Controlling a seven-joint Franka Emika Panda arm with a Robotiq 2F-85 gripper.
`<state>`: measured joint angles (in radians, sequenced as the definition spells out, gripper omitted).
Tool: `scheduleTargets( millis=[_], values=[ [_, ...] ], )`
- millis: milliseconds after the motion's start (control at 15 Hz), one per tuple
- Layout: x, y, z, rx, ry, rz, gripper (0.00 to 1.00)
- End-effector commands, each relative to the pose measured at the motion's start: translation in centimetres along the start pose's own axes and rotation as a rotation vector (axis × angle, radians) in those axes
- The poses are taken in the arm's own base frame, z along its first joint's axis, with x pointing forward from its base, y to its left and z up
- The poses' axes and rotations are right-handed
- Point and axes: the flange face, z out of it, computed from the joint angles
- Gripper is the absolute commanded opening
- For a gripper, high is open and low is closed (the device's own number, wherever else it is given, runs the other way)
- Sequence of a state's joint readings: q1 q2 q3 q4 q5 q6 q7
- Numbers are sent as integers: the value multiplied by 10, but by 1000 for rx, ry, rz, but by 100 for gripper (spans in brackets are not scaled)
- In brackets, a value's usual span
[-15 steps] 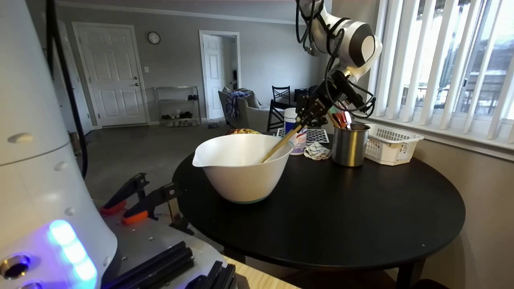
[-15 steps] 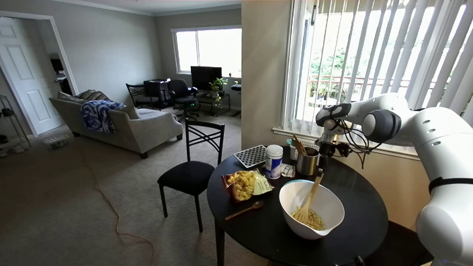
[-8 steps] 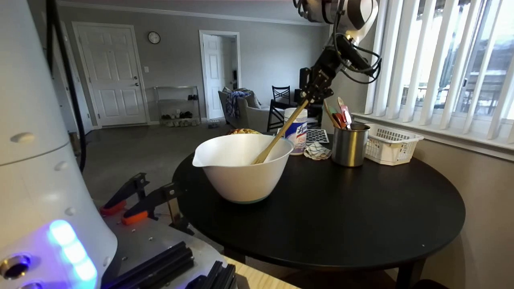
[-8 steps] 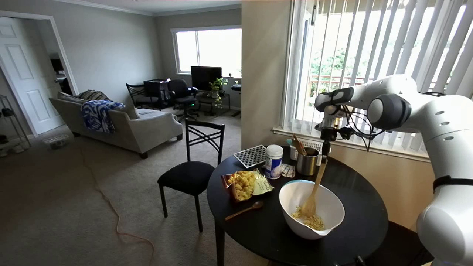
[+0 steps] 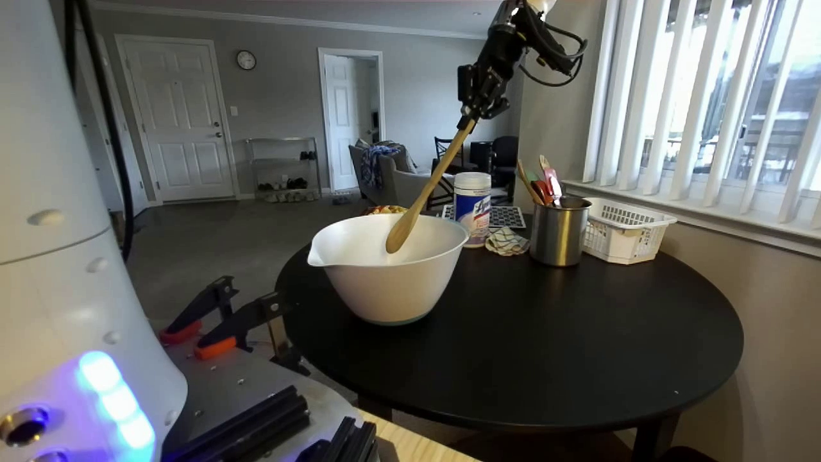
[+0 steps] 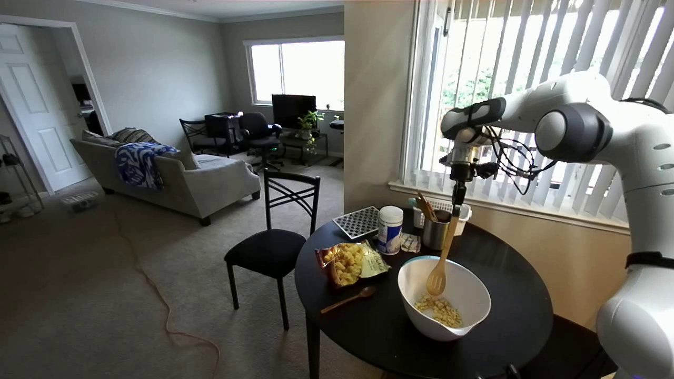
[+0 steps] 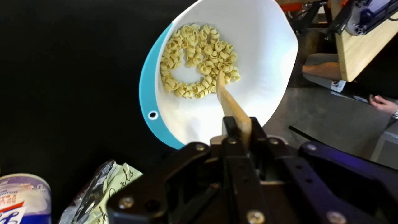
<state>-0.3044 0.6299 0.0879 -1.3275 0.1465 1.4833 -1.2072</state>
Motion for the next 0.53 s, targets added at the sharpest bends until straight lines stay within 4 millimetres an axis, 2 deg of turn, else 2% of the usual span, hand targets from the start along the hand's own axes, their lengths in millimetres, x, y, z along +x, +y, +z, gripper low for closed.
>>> scheduleTargets(
  millis=[0, 200, 467],
  values=[
    [1, -24, 7, -110, -2, -54, 7],
    [1, -25, 17, -205, 21, -30, 7],
    [-9, -28, 33, -260, 30, 2, 8]
  ],
)
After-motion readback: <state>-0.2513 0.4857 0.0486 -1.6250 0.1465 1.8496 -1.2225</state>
